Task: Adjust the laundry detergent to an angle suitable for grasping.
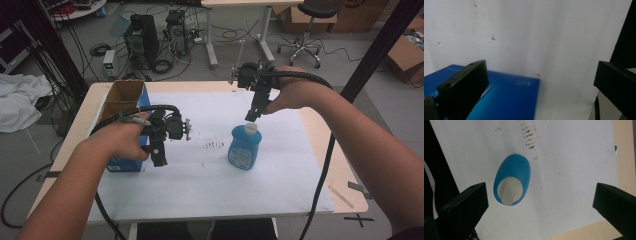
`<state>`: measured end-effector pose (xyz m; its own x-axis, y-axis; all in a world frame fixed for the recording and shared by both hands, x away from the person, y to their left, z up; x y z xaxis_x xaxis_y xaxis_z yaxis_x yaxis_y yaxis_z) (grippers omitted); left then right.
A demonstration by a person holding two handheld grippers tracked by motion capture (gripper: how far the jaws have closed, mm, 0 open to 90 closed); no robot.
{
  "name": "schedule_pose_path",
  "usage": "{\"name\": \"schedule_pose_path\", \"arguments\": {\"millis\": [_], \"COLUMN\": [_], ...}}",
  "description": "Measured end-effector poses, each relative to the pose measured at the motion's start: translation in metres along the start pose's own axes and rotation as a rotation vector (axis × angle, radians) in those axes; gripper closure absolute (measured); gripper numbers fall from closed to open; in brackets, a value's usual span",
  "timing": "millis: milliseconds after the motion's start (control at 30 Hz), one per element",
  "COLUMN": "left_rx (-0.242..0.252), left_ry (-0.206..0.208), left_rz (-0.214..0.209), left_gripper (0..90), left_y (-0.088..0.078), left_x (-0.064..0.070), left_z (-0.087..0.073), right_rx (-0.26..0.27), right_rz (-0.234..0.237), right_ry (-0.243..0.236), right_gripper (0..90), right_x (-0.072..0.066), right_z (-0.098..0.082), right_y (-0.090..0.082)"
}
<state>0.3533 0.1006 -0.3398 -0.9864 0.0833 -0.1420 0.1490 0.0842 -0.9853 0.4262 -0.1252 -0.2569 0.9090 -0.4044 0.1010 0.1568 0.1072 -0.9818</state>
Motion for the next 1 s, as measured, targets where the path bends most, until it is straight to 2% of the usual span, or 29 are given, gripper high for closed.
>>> {"name": "schedule_pose_path", "arguments": {"millis": [433,1000], "left_rx": [0.010,0.021], "left_ry": [0.011,0.009], "left_rz": [-0.003,-0.012], "left_gripper": [0.1,0.1], "left_y": [-0.004,-0.005], "left_x": [0.000,-0.004], "left_z": [0.003,0.005], "right_rx": [-0.012,-0.040], "right_rz": [0.018,0.021], "right_ry": [0.000,-0.007], "right_gripper": [0.0,0.0], "right_x": [0.019,0.022], "right_z": [0.005,0.002], "right_y": [-0.002,0.006]}}
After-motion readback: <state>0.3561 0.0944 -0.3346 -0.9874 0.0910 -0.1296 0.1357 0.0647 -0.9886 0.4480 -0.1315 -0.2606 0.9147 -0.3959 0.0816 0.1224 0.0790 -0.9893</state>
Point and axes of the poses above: each handheld gripper's, and its own axes: y roughly forward along the jaws, z roughly out of its top, x roughly to its right, the point moved 7 cm from there along y, roughly forward along the jaws, and after that the axes turned 11 degrees about y, right-handed, at the moved point
